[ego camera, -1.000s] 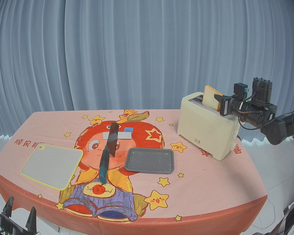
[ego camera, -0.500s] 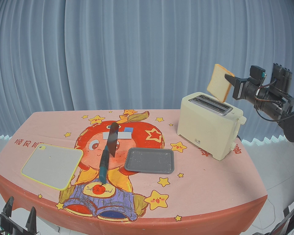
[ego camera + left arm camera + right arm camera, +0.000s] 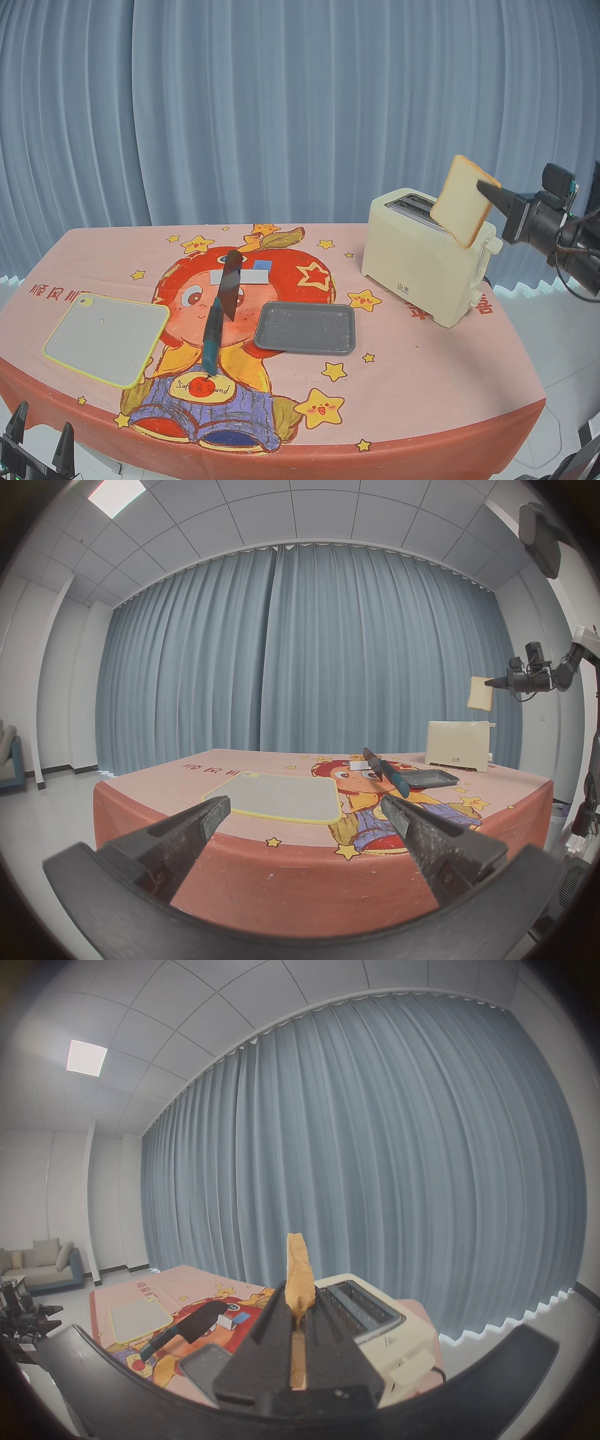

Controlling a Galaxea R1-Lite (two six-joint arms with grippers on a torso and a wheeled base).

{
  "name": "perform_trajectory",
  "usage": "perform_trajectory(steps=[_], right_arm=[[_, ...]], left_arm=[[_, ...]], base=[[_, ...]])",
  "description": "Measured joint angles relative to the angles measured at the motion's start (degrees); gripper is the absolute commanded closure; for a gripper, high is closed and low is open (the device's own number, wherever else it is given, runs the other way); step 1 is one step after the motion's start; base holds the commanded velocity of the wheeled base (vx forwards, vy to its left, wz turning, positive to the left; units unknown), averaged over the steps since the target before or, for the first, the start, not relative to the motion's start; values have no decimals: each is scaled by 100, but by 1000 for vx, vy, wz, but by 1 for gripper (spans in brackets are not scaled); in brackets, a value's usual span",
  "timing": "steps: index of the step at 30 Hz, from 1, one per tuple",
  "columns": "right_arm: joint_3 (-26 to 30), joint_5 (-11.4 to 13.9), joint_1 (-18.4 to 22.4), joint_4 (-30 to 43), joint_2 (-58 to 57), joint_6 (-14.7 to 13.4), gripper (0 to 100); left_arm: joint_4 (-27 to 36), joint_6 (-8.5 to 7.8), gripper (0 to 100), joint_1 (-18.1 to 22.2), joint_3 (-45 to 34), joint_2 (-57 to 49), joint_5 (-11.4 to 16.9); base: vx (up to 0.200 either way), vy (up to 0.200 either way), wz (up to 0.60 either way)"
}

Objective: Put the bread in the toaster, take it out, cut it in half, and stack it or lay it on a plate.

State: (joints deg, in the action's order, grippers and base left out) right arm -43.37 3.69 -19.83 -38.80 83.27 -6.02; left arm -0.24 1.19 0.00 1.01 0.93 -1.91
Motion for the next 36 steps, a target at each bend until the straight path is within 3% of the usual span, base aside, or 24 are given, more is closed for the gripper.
perform_trajectory(steps=[11,21,36], right_arm=[[1022,7,-332,-63,-624,-115,100],[1827,29,-158,-57,-1167,-95,100],[2059,33,-288,-57,-1321,-117,100]], left_arm=[[0,0,0,0,0,0,-2],[0,0,0,0,0,0,0],[0,0,0,0,0,0,0]], base=[[0,0,0],[0,0,0],[0,0,0]])
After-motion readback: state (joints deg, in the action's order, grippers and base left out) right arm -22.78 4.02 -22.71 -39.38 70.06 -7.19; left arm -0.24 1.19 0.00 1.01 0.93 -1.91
